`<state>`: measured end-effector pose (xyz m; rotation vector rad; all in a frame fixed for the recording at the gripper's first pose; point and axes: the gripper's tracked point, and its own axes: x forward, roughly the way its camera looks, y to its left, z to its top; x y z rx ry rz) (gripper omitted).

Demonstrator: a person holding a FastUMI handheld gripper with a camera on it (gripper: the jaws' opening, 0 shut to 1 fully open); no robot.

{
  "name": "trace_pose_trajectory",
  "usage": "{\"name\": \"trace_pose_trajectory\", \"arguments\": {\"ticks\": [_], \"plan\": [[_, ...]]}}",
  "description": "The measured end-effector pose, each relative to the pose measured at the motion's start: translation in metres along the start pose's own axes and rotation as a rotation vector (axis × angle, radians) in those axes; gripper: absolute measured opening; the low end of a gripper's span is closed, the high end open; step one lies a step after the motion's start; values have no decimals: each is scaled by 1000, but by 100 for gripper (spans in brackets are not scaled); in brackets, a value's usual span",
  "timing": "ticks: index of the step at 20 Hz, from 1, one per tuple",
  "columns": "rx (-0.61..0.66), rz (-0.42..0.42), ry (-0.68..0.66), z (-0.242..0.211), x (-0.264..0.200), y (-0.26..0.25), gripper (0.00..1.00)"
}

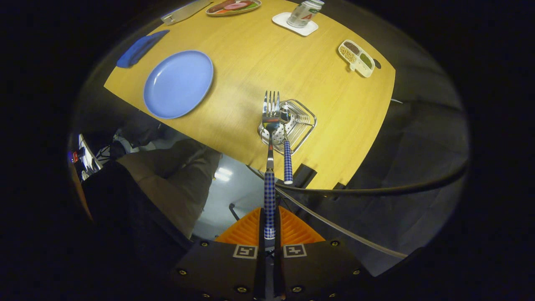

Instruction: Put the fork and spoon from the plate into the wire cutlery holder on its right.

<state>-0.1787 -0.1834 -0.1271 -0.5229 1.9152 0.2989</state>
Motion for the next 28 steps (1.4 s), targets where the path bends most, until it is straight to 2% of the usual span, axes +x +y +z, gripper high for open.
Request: {"name": "trace_pose_trajectory", "arguments": {"ticks": [10, 15, 20, 28], "plan": [[-119, -65, 220, -6, 7, -47, 8], [-148, -35, 290, -1, 6, -45, 8], [-135, 30, 373, 16, 13, -36, 8], [-152, 20, 434, 35, 19, -47, 8]]}}
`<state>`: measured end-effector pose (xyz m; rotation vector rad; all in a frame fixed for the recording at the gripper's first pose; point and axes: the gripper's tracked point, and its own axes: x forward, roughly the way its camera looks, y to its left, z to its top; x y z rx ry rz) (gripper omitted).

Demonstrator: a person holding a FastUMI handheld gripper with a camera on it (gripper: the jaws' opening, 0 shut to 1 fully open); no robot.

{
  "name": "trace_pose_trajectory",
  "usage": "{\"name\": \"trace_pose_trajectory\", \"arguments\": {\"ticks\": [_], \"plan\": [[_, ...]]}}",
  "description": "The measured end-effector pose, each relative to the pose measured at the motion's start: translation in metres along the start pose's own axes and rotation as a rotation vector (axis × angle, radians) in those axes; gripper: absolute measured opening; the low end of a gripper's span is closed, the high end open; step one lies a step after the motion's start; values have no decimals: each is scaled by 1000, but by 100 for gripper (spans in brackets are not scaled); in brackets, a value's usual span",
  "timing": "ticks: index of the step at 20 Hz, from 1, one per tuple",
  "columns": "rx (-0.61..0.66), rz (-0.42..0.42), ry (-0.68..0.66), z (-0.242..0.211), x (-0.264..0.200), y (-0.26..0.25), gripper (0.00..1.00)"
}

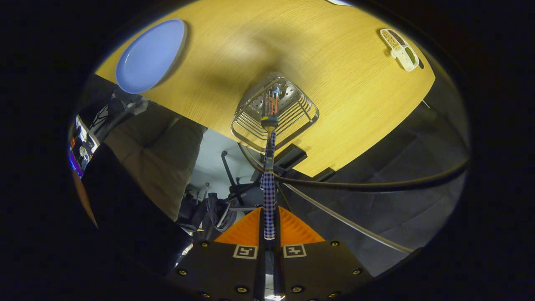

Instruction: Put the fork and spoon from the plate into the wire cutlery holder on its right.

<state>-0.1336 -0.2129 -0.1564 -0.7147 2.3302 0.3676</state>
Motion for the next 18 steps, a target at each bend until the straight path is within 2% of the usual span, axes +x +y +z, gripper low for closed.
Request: {"name": "trace_pose_trajectory", "arguments": {"ticks": [5, 9, 11, 12, 13, 18], "plan": [[13, 8, 2, 13, 3, -1, 8], [27, 21, -12, 14, -3, 1, 17], [33, 21, -19, 12, -1, 2, 25], [35, 21, -21, 10, -1, 2, 25], [41, 22, -22, 6, 1, 1, 33], [78, 25, -68, -3, -7, -4, 36]]}}
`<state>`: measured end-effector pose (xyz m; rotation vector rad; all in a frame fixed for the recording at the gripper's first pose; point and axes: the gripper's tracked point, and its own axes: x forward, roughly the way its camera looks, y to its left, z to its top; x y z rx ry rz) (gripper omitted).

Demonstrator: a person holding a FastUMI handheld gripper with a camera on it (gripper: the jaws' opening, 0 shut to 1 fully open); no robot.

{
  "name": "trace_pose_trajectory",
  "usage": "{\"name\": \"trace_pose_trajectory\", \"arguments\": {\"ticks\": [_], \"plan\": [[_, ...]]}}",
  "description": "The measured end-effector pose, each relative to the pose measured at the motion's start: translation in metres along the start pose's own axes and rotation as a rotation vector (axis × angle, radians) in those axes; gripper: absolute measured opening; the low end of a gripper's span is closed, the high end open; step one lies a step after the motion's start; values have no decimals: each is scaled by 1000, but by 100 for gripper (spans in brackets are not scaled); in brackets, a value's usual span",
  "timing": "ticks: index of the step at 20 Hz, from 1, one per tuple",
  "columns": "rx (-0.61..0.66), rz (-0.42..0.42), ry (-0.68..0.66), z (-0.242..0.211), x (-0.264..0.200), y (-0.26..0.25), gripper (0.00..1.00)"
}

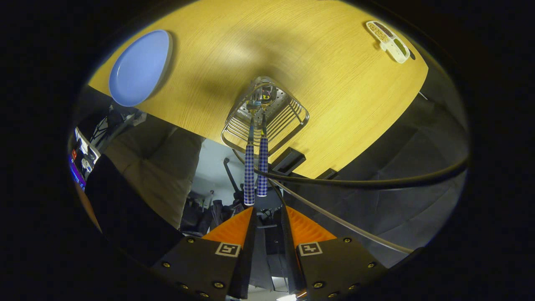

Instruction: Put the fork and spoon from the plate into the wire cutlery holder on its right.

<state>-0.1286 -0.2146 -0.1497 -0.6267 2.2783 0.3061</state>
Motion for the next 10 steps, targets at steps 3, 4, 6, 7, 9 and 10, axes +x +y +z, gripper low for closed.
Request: {"name": "trace_pose_trajectory", "arguments": {"ticks": [3, 4, 6, 7, 9, 10], "plan": [[29, 15, -25, -14, -3, 0, 57], [42, 19, -35, -21, 0, -3, 59], [72, 34, -75, -28, 1, -1, 59], [87, 43, -99, -31, 5, 2, 73], [124, 57, -145, -39, 14, 8, 98], [142, 61, -171, -43, 15, 12, 97]]}}
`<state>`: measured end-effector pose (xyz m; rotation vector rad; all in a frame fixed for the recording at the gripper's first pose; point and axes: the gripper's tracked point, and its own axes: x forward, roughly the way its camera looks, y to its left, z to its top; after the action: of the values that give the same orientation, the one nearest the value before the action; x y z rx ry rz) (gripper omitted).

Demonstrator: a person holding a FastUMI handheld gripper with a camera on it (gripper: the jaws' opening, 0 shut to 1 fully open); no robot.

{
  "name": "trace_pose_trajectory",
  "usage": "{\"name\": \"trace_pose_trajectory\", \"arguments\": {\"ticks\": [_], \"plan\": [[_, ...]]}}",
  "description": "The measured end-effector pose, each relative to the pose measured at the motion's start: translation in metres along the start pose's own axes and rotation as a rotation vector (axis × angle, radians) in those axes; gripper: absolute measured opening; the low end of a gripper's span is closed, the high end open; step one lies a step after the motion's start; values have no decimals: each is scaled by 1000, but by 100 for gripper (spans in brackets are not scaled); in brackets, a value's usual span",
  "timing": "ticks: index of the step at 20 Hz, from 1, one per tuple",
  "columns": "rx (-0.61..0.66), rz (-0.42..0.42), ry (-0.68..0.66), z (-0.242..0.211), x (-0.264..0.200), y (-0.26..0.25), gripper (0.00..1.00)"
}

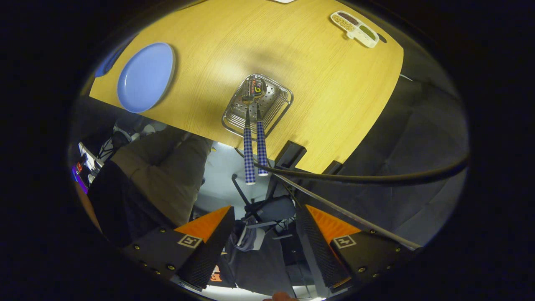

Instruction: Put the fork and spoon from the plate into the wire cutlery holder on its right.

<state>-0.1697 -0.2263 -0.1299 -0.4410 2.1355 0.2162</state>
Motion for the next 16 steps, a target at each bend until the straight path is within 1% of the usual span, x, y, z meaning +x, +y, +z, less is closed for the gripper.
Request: {"name": "trace_pose_trajectory", "arguments": {"ticks": [6, 8, 10, 12, 16], "plan": [[136, 66, -185, -44, 15, 34, 97], [193, 101, -274, -53, 22, 49, 97], [237, 117, -409, -42, 17, 63, 97], [282, 117, -590, -22, 7, 77, 97], [377, 44, -1007, 23, -38, 95, 98]]}}
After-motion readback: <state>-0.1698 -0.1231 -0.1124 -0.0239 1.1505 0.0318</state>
